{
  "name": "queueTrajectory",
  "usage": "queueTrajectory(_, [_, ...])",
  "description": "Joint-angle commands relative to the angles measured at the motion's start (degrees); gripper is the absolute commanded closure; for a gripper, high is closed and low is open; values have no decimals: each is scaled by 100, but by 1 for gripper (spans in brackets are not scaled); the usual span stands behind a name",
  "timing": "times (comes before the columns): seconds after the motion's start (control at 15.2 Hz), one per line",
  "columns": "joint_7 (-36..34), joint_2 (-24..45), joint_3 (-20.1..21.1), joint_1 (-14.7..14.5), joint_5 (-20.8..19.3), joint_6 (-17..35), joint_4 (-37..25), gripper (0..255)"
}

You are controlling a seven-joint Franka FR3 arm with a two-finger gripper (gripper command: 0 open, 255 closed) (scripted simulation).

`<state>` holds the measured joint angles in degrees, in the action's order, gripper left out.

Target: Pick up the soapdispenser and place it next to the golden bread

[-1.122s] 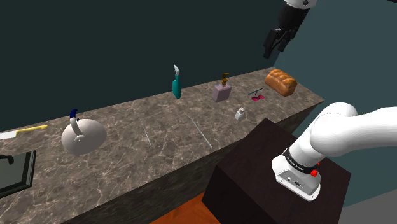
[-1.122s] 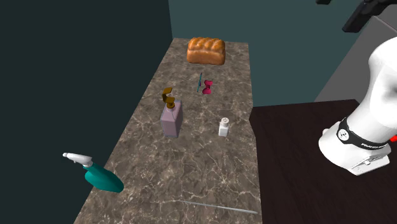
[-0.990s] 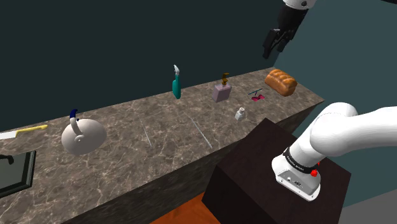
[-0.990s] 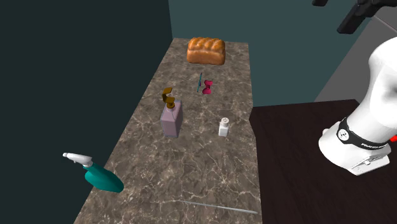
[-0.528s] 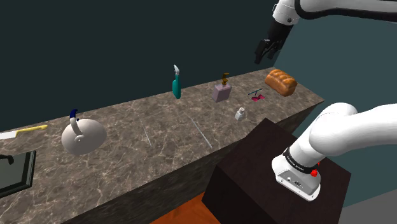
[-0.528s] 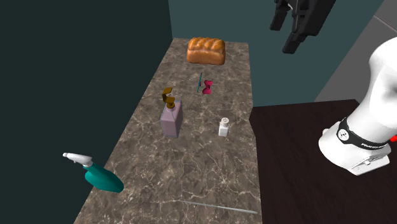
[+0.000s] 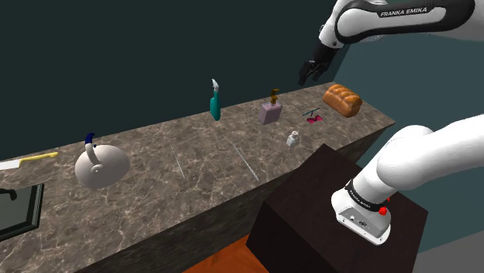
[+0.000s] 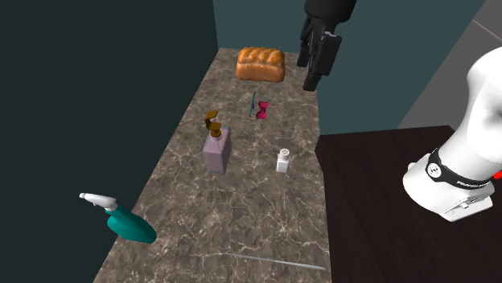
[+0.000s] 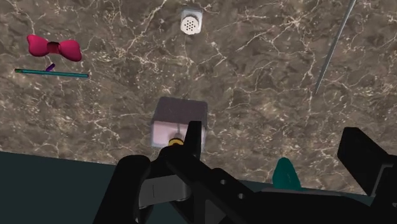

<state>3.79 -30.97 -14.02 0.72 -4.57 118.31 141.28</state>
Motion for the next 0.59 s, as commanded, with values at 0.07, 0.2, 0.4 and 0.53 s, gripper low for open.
queueTrajectory(0.07, [359,561,-345,-51,179,596,-58,0])
queueTrajectory(0.2, [630,959,-571,-116,373,961,-124,0])
queueTrajectory(0.4, [1126,1608,-902,-243,810,1452,-296,0])
queueTrajectory(0.53, [1528,2074,-1110,-339,1217,1726,-461,0])
